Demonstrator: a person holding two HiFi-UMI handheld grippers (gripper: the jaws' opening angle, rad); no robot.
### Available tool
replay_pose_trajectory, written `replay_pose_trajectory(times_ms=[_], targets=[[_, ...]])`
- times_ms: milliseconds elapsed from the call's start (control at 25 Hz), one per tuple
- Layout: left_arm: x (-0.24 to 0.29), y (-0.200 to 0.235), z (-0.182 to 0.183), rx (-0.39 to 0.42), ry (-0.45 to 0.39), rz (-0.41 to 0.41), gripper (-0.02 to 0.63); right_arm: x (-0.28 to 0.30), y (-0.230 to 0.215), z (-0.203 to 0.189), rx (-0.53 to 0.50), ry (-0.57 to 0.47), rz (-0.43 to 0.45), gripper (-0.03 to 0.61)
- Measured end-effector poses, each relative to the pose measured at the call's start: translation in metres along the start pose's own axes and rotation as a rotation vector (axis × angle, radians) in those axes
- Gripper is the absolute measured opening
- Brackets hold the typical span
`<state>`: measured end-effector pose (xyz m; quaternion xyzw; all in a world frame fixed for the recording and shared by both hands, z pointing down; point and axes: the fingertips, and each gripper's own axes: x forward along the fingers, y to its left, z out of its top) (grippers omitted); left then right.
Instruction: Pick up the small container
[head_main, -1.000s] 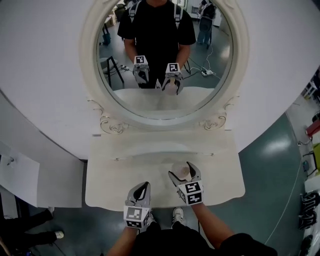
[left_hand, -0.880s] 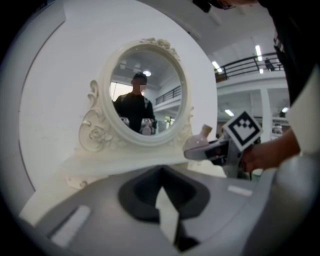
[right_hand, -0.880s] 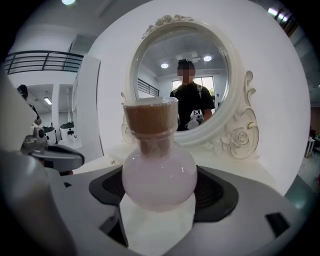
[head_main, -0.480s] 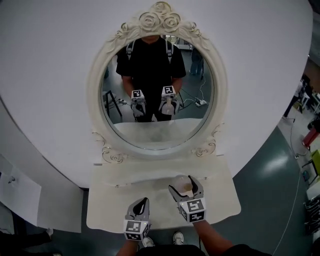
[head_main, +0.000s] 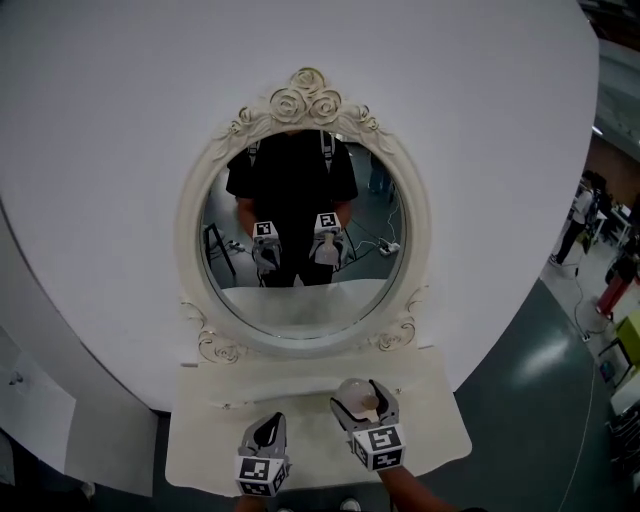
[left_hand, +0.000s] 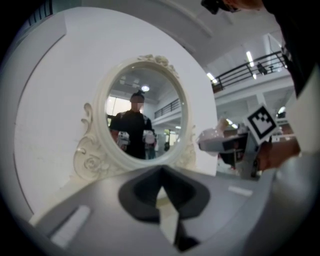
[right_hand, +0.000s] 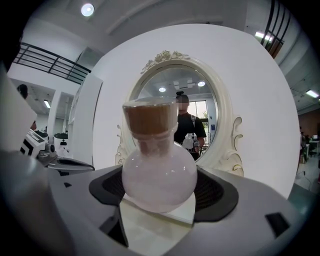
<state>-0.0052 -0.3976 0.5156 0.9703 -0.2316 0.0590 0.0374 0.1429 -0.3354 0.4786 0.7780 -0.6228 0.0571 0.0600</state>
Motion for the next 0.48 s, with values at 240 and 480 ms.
replay_pose_trajectory(times_ms=[240, 480], targets=[[0.007, -0.002, 0.019, 0.024, -0.039, -0.011, 0.006, -0.004, -0.003, 0.007, -0.008, -0.031, -0.002, 0.374], [0.009, -0.006, 0.027, 0.023, -0.061, -0.015, 0.006, -0.009, -0.008, 0.011, -0.036, -0.050, -0.023, 0.373]])
